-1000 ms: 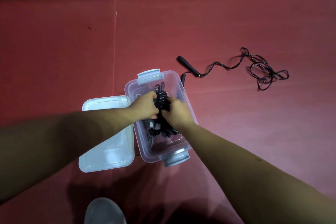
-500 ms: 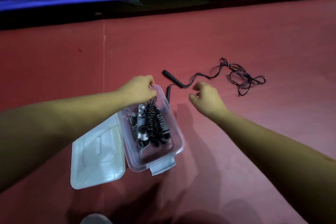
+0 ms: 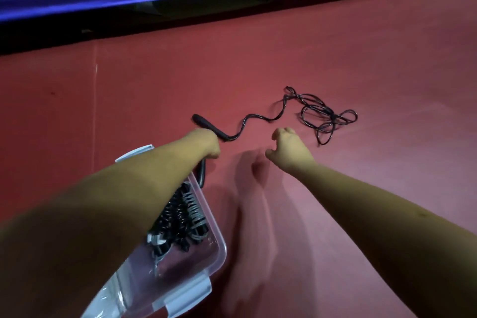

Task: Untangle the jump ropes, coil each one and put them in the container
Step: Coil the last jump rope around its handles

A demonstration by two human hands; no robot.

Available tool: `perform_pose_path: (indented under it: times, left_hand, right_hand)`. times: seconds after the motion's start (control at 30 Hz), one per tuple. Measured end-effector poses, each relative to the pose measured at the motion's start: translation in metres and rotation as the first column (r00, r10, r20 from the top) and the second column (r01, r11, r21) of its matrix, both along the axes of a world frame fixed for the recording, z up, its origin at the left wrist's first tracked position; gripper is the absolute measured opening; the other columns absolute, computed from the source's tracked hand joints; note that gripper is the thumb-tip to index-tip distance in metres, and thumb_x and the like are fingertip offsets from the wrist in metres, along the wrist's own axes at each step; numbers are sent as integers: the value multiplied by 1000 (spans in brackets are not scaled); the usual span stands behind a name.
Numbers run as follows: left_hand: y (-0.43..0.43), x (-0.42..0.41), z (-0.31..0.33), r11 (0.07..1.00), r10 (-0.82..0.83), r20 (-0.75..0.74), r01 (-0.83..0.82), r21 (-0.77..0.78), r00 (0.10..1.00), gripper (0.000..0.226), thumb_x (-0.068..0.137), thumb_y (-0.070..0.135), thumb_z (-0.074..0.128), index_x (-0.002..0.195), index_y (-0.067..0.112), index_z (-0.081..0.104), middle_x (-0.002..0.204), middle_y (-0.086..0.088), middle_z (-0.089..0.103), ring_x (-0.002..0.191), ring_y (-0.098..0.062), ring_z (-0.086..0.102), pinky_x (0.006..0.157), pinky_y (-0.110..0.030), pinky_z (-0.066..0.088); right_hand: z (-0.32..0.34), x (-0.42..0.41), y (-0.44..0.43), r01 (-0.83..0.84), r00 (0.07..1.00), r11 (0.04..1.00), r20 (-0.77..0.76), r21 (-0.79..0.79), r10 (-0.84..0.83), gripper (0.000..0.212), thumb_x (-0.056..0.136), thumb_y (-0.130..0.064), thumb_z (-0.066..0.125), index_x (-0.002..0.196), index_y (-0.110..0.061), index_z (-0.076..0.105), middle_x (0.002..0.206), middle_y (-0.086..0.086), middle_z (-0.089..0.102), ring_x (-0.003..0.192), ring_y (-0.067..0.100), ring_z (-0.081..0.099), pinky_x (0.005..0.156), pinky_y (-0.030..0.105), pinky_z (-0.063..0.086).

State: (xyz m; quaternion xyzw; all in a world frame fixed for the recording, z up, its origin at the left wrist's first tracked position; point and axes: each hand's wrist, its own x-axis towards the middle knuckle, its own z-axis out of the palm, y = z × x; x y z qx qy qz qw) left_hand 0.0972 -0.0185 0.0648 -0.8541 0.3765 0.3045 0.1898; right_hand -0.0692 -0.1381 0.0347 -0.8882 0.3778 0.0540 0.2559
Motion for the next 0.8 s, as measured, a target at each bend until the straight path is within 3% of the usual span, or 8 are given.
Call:
perform_pose_path:
  times: [0.13, 0.2, 0.27, 0.4, 0.5, 0.57, 0.7, 0.8]
  left_hand:
    - [-9, -4, -47, 957, 191, -131, -155, 245, 973, 34, 101, 29, 50, 82, 6, 66, 82, -11, 64, 68, -24, 61, 79, -29, 53]
    - [-10, -6, -66, 955, 216, -142, -179, 235, 966, 32, 100, 29, 48, 100, 8, 71, 104, -13, 69, 83, -24, 65, 77, -26, 50]
    - [-6, -7, -89, 956, 281, -82, -272, 106, 956, 39, 94, 31, 57, 124, 7, 63, 127, -7, 65, 112, -24, 64, 94, -32, 48]
    - [-7, -28, -109, 864, 488, -96, -496, -86, 868, 52, 91, 8, 57, 140, 0, 41, 138, -19, 54, 125, -34, 55, 100, -41, 47]
    - [-13, -54, -95, 908, 342, -189, -376, -187, 920, 40, 90, 7, 53, 130, 2, 47, 125, -23, 61, 111, -37, 63, 86, -40, 52]
    - [-12, -66, -75, 941, 209, -304, -276, -196, 929, 27, 87, 6, 48, 113, 7, 56, 98, -20, 70, 82, -35, 71, 66, -39, 55]
    - [-9, -77, -1, 930, 26, -536, -218, -297, 844, 21, 81, 1, 51, 97, 14, 58, 69, -6, 62, 50, -21, 58, 51, -25, 44]
    - [0, -85, 68, 893, -71, -651, -243, -379, 755, 23, 82, 0, 51, 97, 14, 61, 64, 1, 58, 49, -16, 50, 51, -24, 41]
  right_hand:
    - [-32, 38, 12, 6, 999, 996, 43, 86, -10, 38, 88, -19, 62, 119, 2, 55, 122, 21, 52, 112, 37, 54, 94, 37, 44]
    - [-43, 43, 17, 30, 998, 992, 46, 120, -35, 37, 90, -19, 60, 119, 3, 56, 124, 22, 54, 116, 37, 52, 96, 35, 40]
    - [-48, 37, 20, 51, 998, 988, 37, 143, -57, 36, 90, -19, 59, 120, 3, 57, 124, 23, 56, 119, 36, 51, 96, 35, 40]
    - [-48, 4, 9, 144, 989, 970, -13, 195, -145, 36, 90, -21, 61, 118, 1, 58, 124, 22, 58, 117, 36, 53, 92, 35, 43]
    - [-41, -24, -3, 158, 987, 976, -45, 151, -152, 38, 88, -22, 64, 120, -2, 56, 124, 20, 56, 112, 37, 56, 91, 36, 45]
    - [-31, -40, -8, 143, 990, 981, -34, 128, -140, 50, 87, -22, 67, 130, -4, 49, 126, 20, 50, 109, 39, 56, 94, 38, 46]
    - [7, -65, -12, 55, 998, 987, 2, 152, -56, 82, 76, -20, 76, 149, -31, 39, 128, 16, 39, 111, 39, 52, 101, 43, 48]
    - [42, -77, -10, -28, 999, 990, 24, 138, 25, 40, 83, -26, 74, 120, -15, 68, 118, 15, 54, 109, 32, 57, 93, 35, 49]
